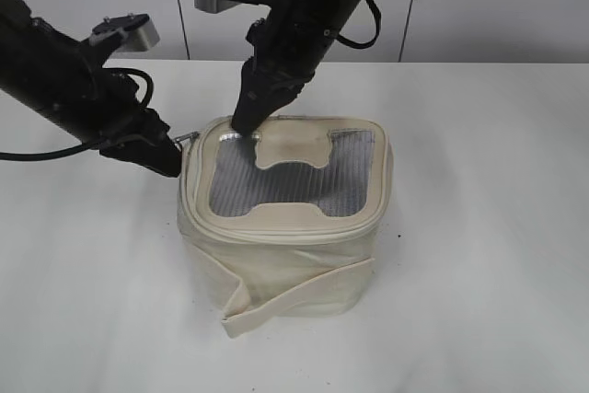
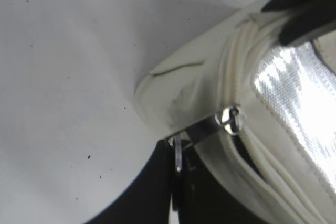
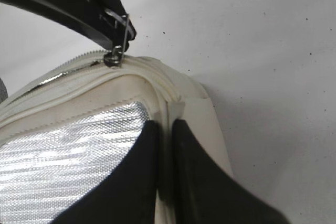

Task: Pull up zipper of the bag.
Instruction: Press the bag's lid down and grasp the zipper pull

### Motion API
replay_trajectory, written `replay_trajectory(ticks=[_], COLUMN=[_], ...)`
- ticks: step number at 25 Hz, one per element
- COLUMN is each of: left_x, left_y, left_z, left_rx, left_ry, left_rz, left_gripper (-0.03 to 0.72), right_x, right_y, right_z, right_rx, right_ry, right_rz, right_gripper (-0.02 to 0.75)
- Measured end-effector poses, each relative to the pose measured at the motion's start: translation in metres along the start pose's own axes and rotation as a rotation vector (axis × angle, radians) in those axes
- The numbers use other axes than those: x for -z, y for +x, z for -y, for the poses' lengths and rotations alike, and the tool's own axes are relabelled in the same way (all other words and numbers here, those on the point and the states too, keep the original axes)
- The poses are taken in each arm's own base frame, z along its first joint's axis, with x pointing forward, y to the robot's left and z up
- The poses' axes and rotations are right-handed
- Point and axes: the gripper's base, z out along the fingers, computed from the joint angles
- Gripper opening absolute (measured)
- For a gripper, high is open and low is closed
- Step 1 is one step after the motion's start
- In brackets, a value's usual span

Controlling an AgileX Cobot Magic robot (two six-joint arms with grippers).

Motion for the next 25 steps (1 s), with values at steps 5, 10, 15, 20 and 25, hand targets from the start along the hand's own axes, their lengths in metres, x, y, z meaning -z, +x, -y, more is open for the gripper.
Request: replay_trajectory(ticks=[5, 10, 15, 20, 25], left_x=[0.002, 0.012, 0.014, 0.015, 0.017], left_y=[0.007, 0.007, 0.010, 0.013, 0.015], left_z=[0.004, 0.011, 0.015, 0.016, 0.018], left_rx=[-0.039, -0.061, -0.053, -0.027, -0.008], left_ry=[0.033, 0.047, 0.085, 0.101, 0.110], left_rz=[-0.078, -0.085, -0.123, -0.164, -0.180], left_gripper=[-0.003, -0.003, -0.003, -0.003, -0.003], right_x=[0.000, 0.000, 0.001, 0.000, 0.000], right_y=[0.000, 0.000, -0.001, -0.001, -0.002], right_z=[0.000, 0.000, -0.002, -0.003, -0.004], right_rx=[-0.001, -0.018, -0.029, -0.045, -0.056], right_ry=[-0.001, -0.002, -0.006, -0.011, -0.010], right_rz=[0.000, 0.000, -0.003, -0.004, -0.007], right_gripper=[0.050, 0.050, 0.047, 0.047, 0.046])
